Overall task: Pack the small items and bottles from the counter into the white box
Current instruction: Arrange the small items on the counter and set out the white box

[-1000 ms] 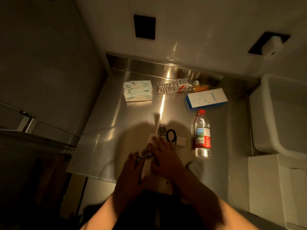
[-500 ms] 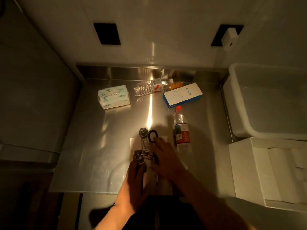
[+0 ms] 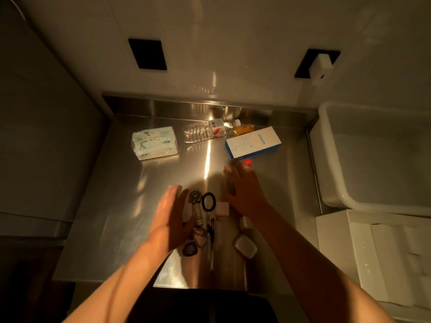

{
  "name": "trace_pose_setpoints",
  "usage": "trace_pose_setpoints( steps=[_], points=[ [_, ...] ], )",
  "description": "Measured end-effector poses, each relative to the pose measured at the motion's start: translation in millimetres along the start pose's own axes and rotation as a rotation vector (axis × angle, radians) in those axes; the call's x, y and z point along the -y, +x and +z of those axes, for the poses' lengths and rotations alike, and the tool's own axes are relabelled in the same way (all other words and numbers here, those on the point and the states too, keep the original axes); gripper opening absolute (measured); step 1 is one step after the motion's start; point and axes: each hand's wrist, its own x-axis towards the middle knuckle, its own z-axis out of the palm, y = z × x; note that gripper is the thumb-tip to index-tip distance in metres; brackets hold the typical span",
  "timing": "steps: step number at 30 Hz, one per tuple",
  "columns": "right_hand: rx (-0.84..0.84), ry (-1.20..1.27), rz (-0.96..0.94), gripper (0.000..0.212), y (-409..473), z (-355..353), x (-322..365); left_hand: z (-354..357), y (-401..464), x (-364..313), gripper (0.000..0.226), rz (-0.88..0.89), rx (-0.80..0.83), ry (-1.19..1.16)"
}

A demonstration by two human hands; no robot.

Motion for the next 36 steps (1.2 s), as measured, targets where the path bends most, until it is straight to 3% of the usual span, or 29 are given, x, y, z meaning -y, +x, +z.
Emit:
trace_pose_setpoints(
  steps=[2,7,13,20,27,36],
  points=[
    [-0.066,-0.044,-0.014,0.058,18.8,-8.4,-4.5,-11.2,26.5,-1.2,0.105,-0.043,0.007,0.037],
    [0.009,-0.023,0.071,0.086,64.3,-8.3,-30.4,-33.1,84.5,6.1,0.09,0.085,-0.011,0.224],
    [0.016,0.01,0.109,0.09,119.3,-0.6,-53.5,-52.6,154.2,33.6,0.089,0.023,-0.005,0.341],
    [0.005,-0.041,0.058,0.076,177.7,7.5,-40.2,-69.1,210.1,54.9,0.092,-0.109,0.038,0.441],
    [0.125,-0.064,0.058,0.085,211.1,17.4,-29.1,-71.0,216.1,63.2,0.081,-0.127,0.095,0.421],
    [0.119,-0.043,-0.003,0.084,197.6,27.7,-8.1,-60.2,167.8,74.7,0.078,-0.223,0.052,0.417]
  ],
)
